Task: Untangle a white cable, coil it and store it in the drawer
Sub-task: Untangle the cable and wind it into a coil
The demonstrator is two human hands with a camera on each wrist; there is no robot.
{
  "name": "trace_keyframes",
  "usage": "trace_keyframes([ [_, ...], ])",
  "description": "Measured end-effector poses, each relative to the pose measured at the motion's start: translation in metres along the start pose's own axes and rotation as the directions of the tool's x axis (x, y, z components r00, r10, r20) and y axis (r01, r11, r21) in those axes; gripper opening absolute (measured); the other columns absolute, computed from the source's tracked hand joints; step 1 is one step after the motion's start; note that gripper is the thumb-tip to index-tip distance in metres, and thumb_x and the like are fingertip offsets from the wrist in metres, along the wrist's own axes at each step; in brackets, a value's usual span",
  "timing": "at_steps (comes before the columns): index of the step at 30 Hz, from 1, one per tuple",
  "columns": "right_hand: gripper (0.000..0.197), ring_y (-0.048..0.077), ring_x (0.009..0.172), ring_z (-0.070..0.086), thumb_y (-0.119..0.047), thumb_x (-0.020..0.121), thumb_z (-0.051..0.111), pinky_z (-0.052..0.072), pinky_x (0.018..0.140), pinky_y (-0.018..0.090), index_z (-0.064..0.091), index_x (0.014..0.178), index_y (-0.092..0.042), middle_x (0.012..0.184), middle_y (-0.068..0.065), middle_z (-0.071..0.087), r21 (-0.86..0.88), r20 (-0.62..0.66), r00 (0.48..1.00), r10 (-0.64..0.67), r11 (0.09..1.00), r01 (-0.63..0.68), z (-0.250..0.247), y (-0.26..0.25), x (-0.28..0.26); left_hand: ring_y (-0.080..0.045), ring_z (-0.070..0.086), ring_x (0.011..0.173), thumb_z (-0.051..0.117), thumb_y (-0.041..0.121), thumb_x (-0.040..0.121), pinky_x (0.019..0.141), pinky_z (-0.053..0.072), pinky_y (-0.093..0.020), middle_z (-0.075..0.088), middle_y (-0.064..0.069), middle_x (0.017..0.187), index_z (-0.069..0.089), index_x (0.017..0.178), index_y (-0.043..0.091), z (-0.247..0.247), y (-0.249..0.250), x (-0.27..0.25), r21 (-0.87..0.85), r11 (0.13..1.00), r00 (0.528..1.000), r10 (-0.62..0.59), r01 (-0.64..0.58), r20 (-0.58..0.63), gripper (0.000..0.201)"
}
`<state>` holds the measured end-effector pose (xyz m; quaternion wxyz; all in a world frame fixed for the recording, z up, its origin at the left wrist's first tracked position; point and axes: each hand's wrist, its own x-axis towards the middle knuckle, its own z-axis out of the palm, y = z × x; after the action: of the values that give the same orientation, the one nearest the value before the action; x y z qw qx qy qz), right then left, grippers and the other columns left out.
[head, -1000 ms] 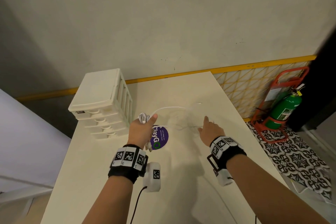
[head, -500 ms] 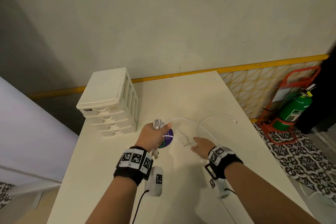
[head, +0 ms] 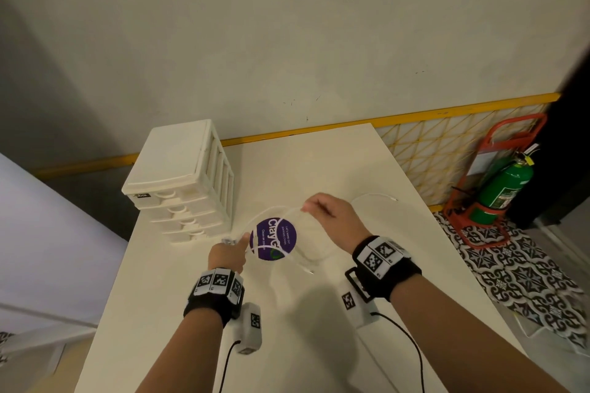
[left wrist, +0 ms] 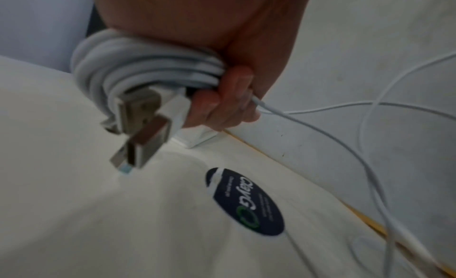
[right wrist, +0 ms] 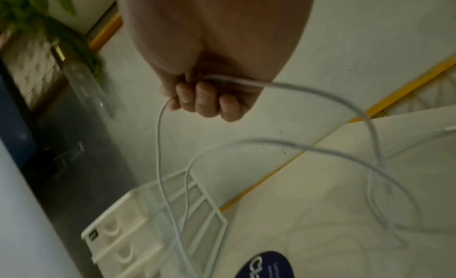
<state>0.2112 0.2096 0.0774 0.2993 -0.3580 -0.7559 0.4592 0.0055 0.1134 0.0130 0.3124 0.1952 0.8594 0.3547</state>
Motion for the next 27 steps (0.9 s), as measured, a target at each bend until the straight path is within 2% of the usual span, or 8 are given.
trace_keyframes([
  [3, 0.014, 0.007, 0.052, 0.044, -0.018, 0.096, 0.041, 0.037, 0.056, 0.022, 0.051, 0.086, -0.017, 0.063, -0.005, 0.052, 0.123, -0.23, 0.973, -0.013, 0.992, 0.042, -0.01, -0.008, 0.007, -0.023, 0.058, 0.063, 0.043, 0.043, 0.095, 0.072, 0.051, -0.032, 0.058, -0.004, 0.07, 0.053, 0.092, 0.014, -0.004, -0.014, 0.002, 0.167, 0.983, 0.997, -0.078, 0.076, 0.007, 0.031],
  [7, 0.011, 0.017, 0.046, 0.041, -0.014, 0.097, 0.033, 0.036, 0.044, 0.023, 0.044, 0.095, -0.011, 0.065, 0.001, 0.056, 0.304, -0.409, 0.901, 0.141, 0.953, -0.011, -0.025, -0.002, 0.015, -0.029, 0.067, 0.091, 0.04, 0.049, 0.095, 0.088, 0.048, -0.033, 0.057, -0.004, 0.063, 0.055, 0.075, 0.009, -0.013, -0.025, -0.007, 0.237, 0.964, 0.991, -0.132, 0.121, 0.033, 0.047],
  [10, 0.018, 0.025, 0.061, 0.056, -0.02, 0.098, 0.033, 0.048, 0.062, 0.036, 0.046, 0.108, -0.011, 0.076, 0.003, 0.063, 0.185, -0.436, 0.869, 0.235, 0.968, -0.168, -0.026, 0.016, 0.018, -0.027, 0.06, 0.068, 0.042, 0.049, 0.095, 0.077, 0.048, -0.032, 0.053, -0.004, 0.056, 0.051, 0.065, 0.008, -0.013, -0.026, -0.011, 0.174, 0.975, 0.987, -0.149, 0.135, 0.068, 0.051],
  [13, 0.046, 0.032, 0.122, 0.047, -0.028, 0.097, 0.038, 0.038, 0.101, 0.043, 0.029, 0.139, -0.01, 0.134, 0.016, 0.048, -0.197, -0.379, 0.873, 0.306, 0.895, -0.4, -0.02, 0.029, 0.019, -0.02, 0.045, 0.048, 0.059, 0.046, 0.088, 0.051, 0.04, -0.025, 0.049, -0.006, 0.054, 0.05, 0.06, 0.009, -0.007, -0.021, -0.009, 0.003, 0.994, 0.99, -0.11, 0.11, 0.086, 0.047],
  [16, 0.062, 0.024, 0.14, 0.026, -0.043, 0.094, 0.04, 0.024, 0.115, 0.039, 0.021, 0.145, -0.013, 0.152, 0.009, 0.027, -0.321, -0.151, 0.982, 0.114, 0.934, -0.158, -0.007, 0.011, 0.015, -0.018, 0.044, 0.046, 0.061, 0.044, 0.087, 0.046, 0.037, -0.024, 0.048, -0.006, 0.054, 0.05, 0.06, 0.008, 0.0, 0.0, -0.016, -0.042, 0.999, 0.993, -0.029, 0.035, 0.117, 0.047],
  [20, 0.078, 0.022, 0.137, 0.033, -0.04, 0.09, 0.053, 0.03, 0.111, 0.034, 0.007, 0.148, -0.017, 0.15, 0.008, 0.032, -0.327, 0.366, 0.919, 0.146, 0.945, -0.02, 0.023, 0.001, 0.006, -0.019, 0.041, 0.041, 0.061, 0.046, 0.086, 0.042, 0.034, -0.024, 0.047, -0.007, 0.05, 0.049, 0.062, 0.006, 0.008, 0.037, -0.028, -0.05, 0.996, 0.981, 0.087, -0.08, 0.175, 0.049],
  [24, 0.048, 0.022, 0.081, 0.065, -0.027, 0.093, 0.05, 0.046, 0.077, 0.028, 0.037, 0.137, -0.016, 0.099, 0.007, 0.065, -0.24, 0.273, 0.943, 0.188, 0.963, -0.123, 0.024, 0.014, 0.005, -0.014, 0.031, 0.035, 0.066, 0.05, 0.081, 0.04, 0.027, -0.022, 0.04, -0.001, 0.042, 0.051, 0.072, 0.007, 0.003, 0.059, -0.037, -0.224, 0.969, 0.935, 0.172, -0.103, 0.311, 0.046],
  [27, 0.033, 0.022, 0.091, 0.063, -0.031, 0.091, 0.053, 0.045, 0.079, 0.029, 0.055, 0.122, -0.02, 0.105, 0.006, 0.068, -0.322, 0.162, 0.986, 0.048, 0.947, 0.007, 0.009, 0.012, 0.011, -0.011, 0.025, 0.038, 0.065, 0.054, 0.079, 0.039, 0.022, -0.021, 0.033, 0.003, 0.046, 0.052, 0.077, 0.012, -0.002, 0.066, -0.049, -0.262, 0.959, 0.825, 0.232, -0.105, 0.515, 0.045],
])
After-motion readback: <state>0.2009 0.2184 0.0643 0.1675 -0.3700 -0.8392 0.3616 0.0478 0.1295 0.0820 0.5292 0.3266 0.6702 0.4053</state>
